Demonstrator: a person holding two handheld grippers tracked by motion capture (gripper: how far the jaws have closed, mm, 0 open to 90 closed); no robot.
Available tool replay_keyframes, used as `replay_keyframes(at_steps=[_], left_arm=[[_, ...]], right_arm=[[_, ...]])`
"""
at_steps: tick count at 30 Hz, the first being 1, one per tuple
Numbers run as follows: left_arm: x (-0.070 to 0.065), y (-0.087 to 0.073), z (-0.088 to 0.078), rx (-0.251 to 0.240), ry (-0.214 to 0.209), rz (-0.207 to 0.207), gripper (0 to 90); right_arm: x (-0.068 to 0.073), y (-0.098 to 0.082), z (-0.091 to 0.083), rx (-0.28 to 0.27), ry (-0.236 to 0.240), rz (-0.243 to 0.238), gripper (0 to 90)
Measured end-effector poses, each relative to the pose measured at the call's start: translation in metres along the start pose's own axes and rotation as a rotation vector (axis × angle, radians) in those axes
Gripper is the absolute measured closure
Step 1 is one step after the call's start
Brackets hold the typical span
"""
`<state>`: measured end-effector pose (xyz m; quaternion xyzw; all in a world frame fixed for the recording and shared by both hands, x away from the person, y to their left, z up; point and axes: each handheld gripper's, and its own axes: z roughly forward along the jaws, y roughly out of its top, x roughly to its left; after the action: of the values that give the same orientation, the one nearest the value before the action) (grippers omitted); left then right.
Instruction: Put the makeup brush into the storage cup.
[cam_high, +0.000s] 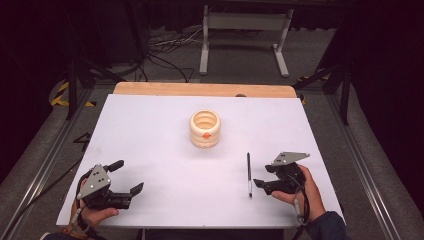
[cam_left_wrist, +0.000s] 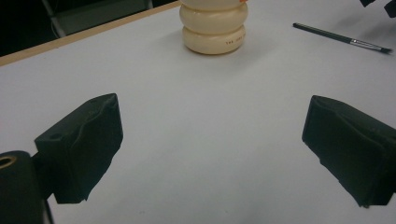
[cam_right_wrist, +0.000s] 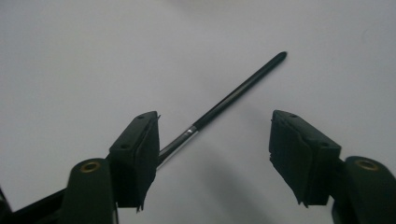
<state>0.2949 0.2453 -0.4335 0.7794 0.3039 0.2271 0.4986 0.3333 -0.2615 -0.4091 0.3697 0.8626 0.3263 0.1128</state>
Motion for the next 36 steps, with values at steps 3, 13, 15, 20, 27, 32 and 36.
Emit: replay_keyframes(at_steps=[3, 13, 15, 20, 27, 32, 36], left_arm=[[0.000, 0.000, 0.000, 0.000, -0.002, -0.001, 6.0], [-0.002, 0.001, 0.004, 0.014, -0.024, 0.008, 6.2], [-0.002, 0.001, 0.004, 0.012, -0.025, 0.004, 6.4], [-0.002, 0.001, 0.005, 0.020, -0.020, 0.003, 6.9], [-0.004, 0.001, 0.006, 0.041, -0.032, 0.010, 7.5], [-0.004, 0.000, 0.006, 0.049, -0.038, 0.007, 7.6], [-0.005, 0.000, 0.007, 0.056, -0.040, 0.012, 7.7]], right_arm=[[0.005, 0.010, 0.010, 0.084, 0.039, 0.023, 40.6], [0.019, 0.021, 0.039, 0.240, 0.016, 0.022, 45.8], [0.019, 0.019, 0.044, 0.269, 0.024, 0.012, 50.0], [0.016, 0.020, 0.043, 0.280, 0.011, 0.010, 61.5], [0.019, 0.028, 0.048, 0.349, -0.029, -0.045, 68.5], [0.015, 0.033, 0.050, 0.380, -0.031, -0.028, 77.1], [0.014, 0.037, 0.051, 0.412, -0.036, -0.042, 83.9]])
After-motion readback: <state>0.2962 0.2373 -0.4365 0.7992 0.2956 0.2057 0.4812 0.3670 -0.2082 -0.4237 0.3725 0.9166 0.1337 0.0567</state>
